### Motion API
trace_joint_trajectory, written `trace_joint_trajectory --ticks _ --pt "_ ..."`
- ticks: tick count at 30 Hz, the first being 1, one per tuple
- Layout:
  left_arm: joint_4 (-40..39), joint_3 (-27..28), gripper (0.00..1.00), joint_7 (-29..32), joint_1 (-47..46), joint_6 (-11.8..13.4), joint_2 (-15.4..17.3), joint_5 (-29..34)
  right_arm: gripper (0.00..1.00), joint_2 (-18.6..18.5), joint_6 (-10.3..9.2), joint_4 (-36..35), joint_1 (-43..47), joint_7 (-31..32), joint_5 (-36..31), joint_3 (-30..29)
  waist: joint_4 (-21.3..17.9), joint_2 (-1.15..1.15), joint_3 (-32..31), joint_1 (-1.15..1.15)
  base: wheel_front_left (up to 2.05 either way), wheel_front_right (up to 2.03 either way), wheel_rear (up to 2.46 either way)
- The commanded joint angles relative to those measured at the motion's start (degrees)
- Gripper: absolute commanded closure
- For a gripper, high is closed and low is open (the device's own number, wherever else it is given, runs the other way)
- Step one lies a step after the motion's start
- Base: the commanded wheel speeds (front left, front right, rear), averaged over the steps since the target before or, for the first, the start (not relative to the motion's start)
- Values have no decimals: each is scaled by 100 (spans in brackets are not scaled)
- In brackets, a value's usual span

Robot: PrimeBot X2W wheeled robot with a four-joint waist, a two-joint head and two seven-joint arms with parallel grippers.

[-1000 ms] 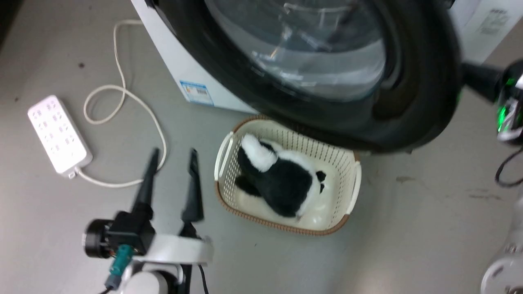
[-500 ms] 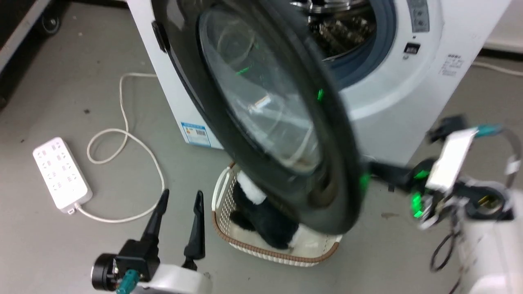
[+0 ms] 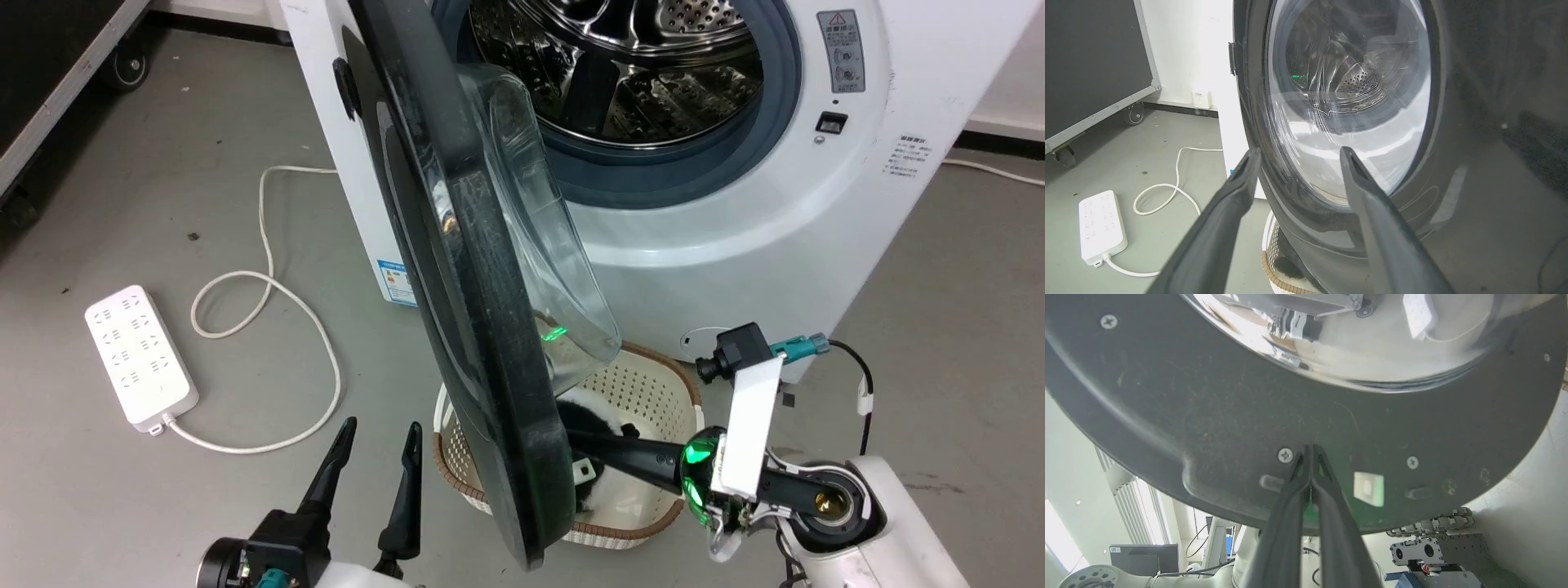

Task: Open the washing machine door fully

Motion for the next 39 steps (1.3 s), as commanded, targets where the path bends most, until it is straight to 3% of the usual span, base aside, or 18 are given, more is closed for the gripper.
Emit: trace_joint_trajectory --ticks 1,2,3,4,5,9,12,19,20,21,22,23,25,26,27,28,32,39 --pt "7 18 0 -32 49 -17 6 -42 100 13 6 -52 78 -80 -1 0 -1 0 14 0 0 0 0" --pt "3 30 0 -32 38 -15 6 -50 100 13 6 -67 70 -153 -55 -21 -6 0 19 0 0 0 0" --pt "-1 44 0 -32 27 -12 6 -57 82 13 6 -98 57 -258 -161 -69 -16 0 22 0 0 0 0" --pt "-5 59 0 -32 16 -7 6 -64 11 12 6 -132 47 -386 -276 -141 -31 0 19 0 0 0 0" --pt "-5 76 0 -32 5 0 6 -70 0 9 6 -157 44 -513 -385 -223 -51 0 6 0 0 0 0" --pt "-18 158 0 -32 -16 33 6 -101 0 -99 6 -482 34 -1110 -893 -579 -178 0 -66 0 0 0 0" --pt "-4 232 0 -32 -24 61 6 -114 0 -374 6 -998 33 -1899 -1671 -699 -307 0 -124 0 0 0 0" --pt "-22 466 0 -32 -43 74 6 -139 0 -1581 6 -1768 374 -4301 -4283 -253 -605 0 -280 0 0 0 0" --pt "-29 503 0 -32 -30 69 6 -135 0 -1711 6 -1781 456 -4615 -4678 -244 -643 0 -294 0 0 0 0" --pt "-41 630 0 -32 -5 54 6 -130 0 -1772 6 -1722 743 -5350 -5760 -524 -761 0 -326 0 0 0 0" --pt "-41 630 0 -32 -5 54 6 -130 0 -1772 6 -1722 743 -5350 -5760 -524 -761 0 -326 0 0 0 0" --pt "-101 727 0 -32 59 23 6 -121 0 -1272 6 -1716 1270 -5848 -6888 -1239 -861 0 -364 0 0 0 0" --pt "-111 739 0 -32 75 13 6 -116 0 -1107 6 -1765 1420 -5928 -7111 -1392 -876 0 -371 0 0 0 0" --pt "-144 759 0 -32 126 4 6 -109 0 -745 6 -1886 1734 -6097 -7533 -1712 -910 0 -390 0 0 0 0" --pt "-144 759 0 -32 126 4 6 -109 0 -745 6 -1886 1734 -6097 -7533 -1712 -910 0 -390 0 0 0 0" --pt "-152 767 0 -32 173 -8 6 -105 0 -392 6 -1996 2043 -6267 -7886 -1985 -934 0 -403 0 0 0 0" --pt "-142 747 0 -32 273 -15 6 -113 0 -35 6 -2032 2558 -6549 -8364 -2307 -958 0 -425 0 0 0 0" --pt "-97 680 0 -32 354 -16 6 -63 0 11 6 -1815 2696 -6678 -8246 -2411 -971 0 -466 0 0 0 0"
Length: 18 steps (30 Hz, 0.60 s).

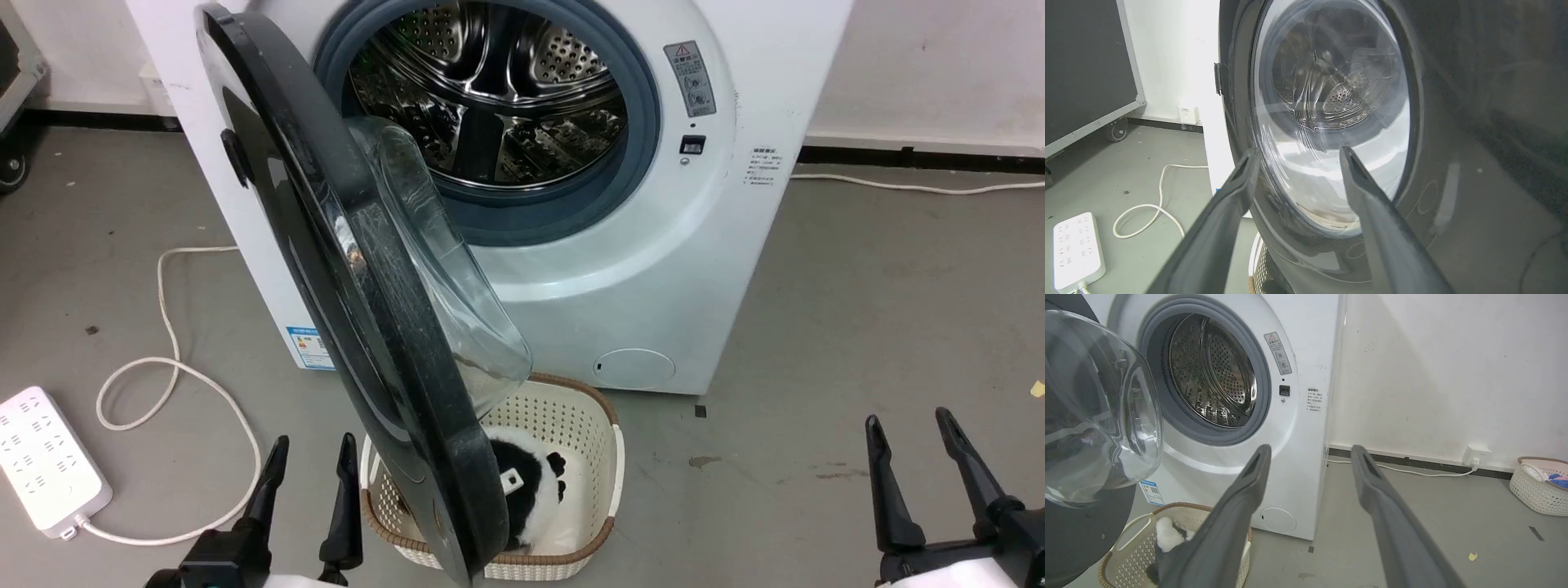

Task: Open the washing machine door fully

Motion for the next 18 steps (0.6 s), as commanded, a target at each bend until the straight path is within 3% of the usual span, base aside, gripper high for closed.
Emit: trace_joint_trajectory --ticks 1,17,18 --pt "18 -21 0 -32 116 -2 7 48 0 28 5 36 86 -43 43 -4 -8 0 -10 0 0 0 0" --pt "13 -94 0 -32 79 81 7 87 0 30 5 16 54 -67 164 69 -14 0 -26 0 0 0 0" --pt "25 -100 15 -32 84 73 7 90 0 30 5 12 59 -67 165 73 -9 0 -29 0 0 0 0"
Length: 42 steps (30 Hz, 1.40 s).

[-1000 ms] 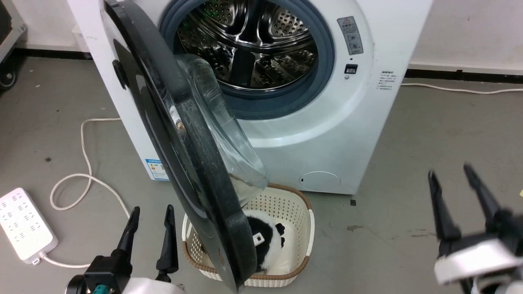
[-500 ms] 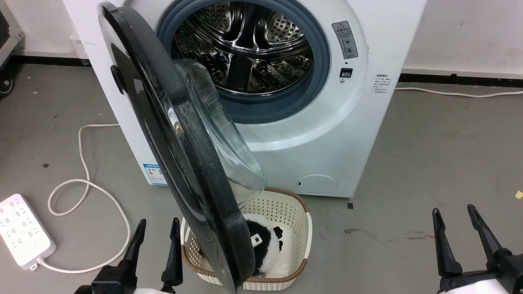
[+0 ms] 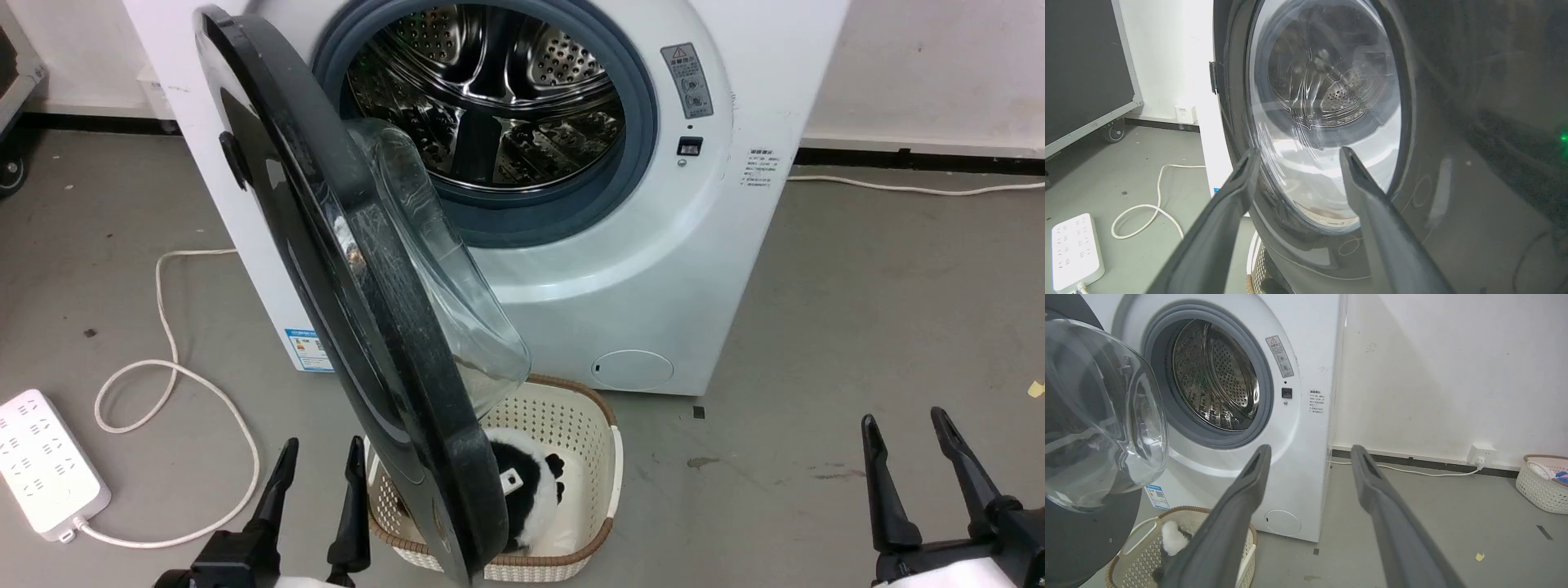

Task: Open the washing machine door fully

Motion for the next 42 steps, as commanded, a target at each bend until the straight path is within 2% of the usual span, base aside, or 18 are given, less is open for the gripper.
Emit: trace_joint_trajectory --ticks 1,2,8,10,11,15,21,27,31,37,42 --pt "3 0 89 -32 64 10 6 26 0 26 5 -27 65 -48 41 14 11 0 -5 0 0 0 0" --pt "-2 -1 100 -32 61 8 6 31 0 26 5 -30 67 -48 40 16 15 0 -7 0 0 0 0" --pt "-343 79 100 -32 -7 67 6 -54 0 27 5 -35 62 -48 15 65 41 0 -1 0 0 0 0" --pt "-587 189 100 -32 -63 174 6 -158 0 27 5 -27 60 -49 13 78 44 0 -4 0 0 0 0" --pt "-849 333 100 -32 -117 346 6 -127 0 27 5 -19 55 -49 30 79 42 0 -12 0 0 0 0" --pt "-1470 464 100 -32 -367 635 6 -225 0 27 5 -5 51 -49 56 72 44 0 -31 0 0 0 0" --pt "-2308 350 100 -32 -825 639 6 -107 0 27 5 46 65 -49 53 91 19 0 -102 0 0 0 0" --pt "-2796 -250 100 -4 -1062 556 14 302 0 27 5 69 76 -49 62 110 -8 0 -153 0 0 0 0" --pt "-2882 -779 100 274 -1062 444 17 562 0 27 5 76 72 -49 57 116 -25 0 -155 0 0 0 0" --pt "-2650 -1693 100 611 -835 252 13 629 0 27 5 106 74 -49 84 111 -34 0 -132 0 0 0 0" --pt "-2189 -2273 100 861 -545 254 10 615 0 27 5 118 41 -49 111 128 -57 0 -102 0 0 0 0"
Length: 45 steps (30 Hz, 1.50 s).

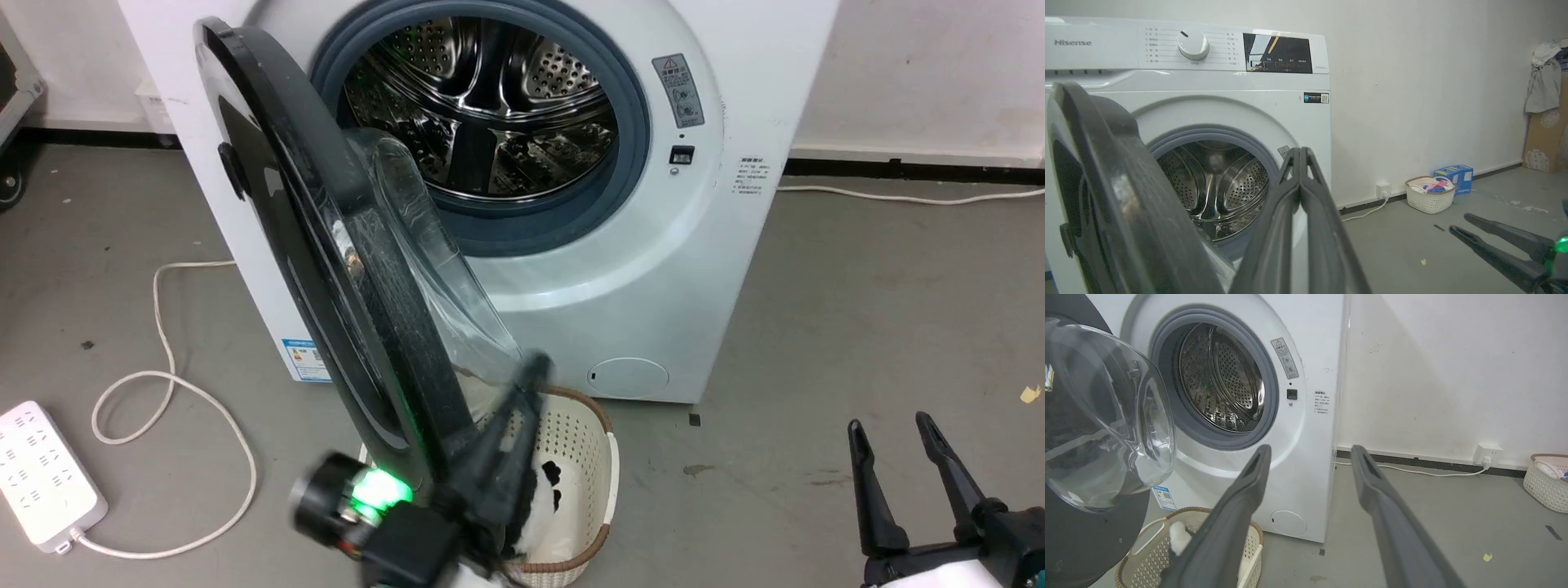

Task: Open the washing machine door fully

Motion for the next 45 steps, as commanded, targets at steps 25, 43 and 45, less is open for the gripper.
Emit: trace_joint_trajectory --ticks 25,43,45 --pt "2120 57 100 451 260 459 99 -475 0 23 5 64 7 -25 104 -25 383 0 228 0 0 0 0" --pt "2051 203 100 492 440 652 243 -617 0 23 5 150 95 -25 93 36 2274 0 147 0 0 0 0" --pt "2013 320 100 490 446 722 288 -651 0 23 5 159 87 -25 79 49 2424 0 169 0 0 0 0"
